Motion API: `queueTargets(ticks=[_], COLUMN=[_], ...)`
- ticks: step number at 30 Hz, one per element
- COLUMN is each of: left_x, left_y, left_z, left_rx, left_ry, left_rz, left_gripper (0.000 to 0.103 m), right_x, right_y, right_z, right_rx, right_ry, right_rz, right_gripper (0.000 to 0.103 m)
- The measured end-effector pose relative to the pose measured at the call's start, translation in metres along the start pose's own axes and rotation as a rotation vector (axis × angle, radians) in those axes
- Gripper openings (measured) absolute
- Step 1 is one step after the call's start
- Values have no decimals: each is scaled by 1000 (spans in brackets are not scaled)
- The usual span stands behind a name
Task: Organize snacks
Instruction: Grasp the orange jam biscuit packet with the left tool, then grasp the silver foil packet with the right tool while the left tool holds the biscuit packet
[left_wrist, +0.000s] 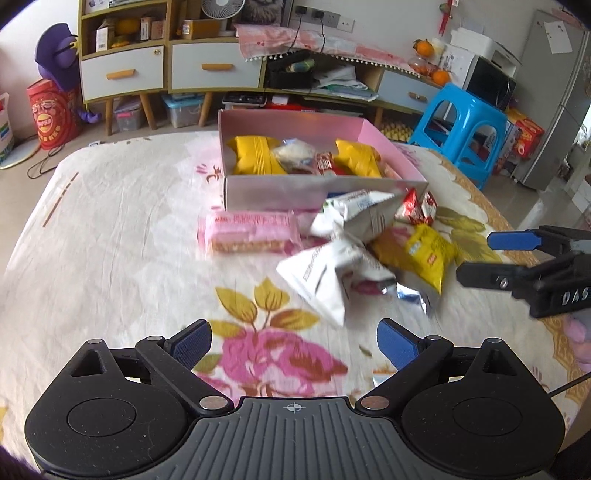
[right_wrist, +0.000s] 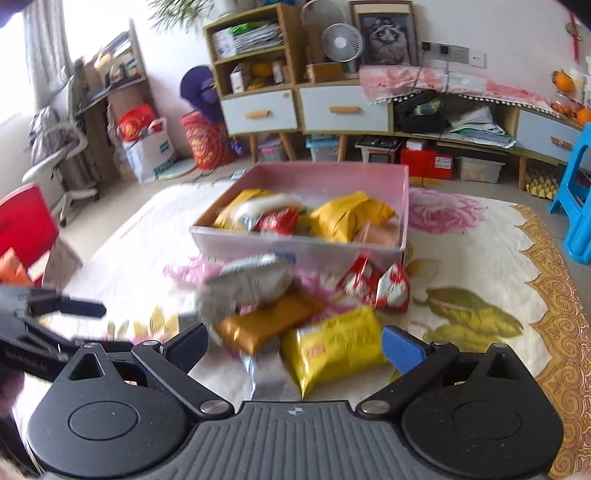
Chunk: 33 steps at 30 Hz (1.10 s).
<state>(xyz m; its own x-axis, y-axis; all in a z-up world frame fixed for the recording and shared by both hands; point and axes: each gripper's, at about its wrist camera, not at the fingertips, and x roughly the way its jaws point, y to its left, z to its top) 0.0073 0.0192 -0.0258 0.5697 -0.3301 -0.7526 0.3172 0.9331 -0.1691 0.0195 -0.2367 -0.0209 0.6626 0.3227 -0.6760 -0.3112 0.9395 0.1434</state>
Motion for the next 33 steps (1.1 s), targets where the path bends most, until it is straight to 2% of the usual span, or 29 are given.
queueTargets(ticks=[7, 11, 17, 19, 22, 24, 25, 28, 33], left_x=[-2, 3, 8, 8, 11, 13, 12, 12, 13], left_y=[-17, -31, -50, -55, -60, -61, -62, -63, -57], left_z=[-20, -32, -43, -45, -47, -47, -47, -46, -42], left_rx=[50, 85, 122, 130, 132, 135, 147, 153, 137], left_ry=[25, 71, 114, 118, 132, 137, 129, 123, 124], left_rz=[-21, -57, -117, -133, -149, -147, -142, -132, -115], left_gripper=[97, 97, 95, 91, 75, 70, 60, 42, 37], right_x=[1, 0, 4, 5, 7, 10, 11, 18, 31], right_y=[11, 19, 24, 24, 27, 29, 30, 31, 29], right_z=[-21, -28, -30, -29, -27, -26, -25, -23, -22], right_rx=[-99, -149, -150, -144, -153, -165, -168, -174, -159], right_ry=[41, 50, 45, 39, 30, 30, 31, 51, 80], right_rz=[13, 32, 32, 37, 48, 53, 55, 68, 55], right_gripper=[94, 94, 94, 92, 87, 82, 80, 68, 50])
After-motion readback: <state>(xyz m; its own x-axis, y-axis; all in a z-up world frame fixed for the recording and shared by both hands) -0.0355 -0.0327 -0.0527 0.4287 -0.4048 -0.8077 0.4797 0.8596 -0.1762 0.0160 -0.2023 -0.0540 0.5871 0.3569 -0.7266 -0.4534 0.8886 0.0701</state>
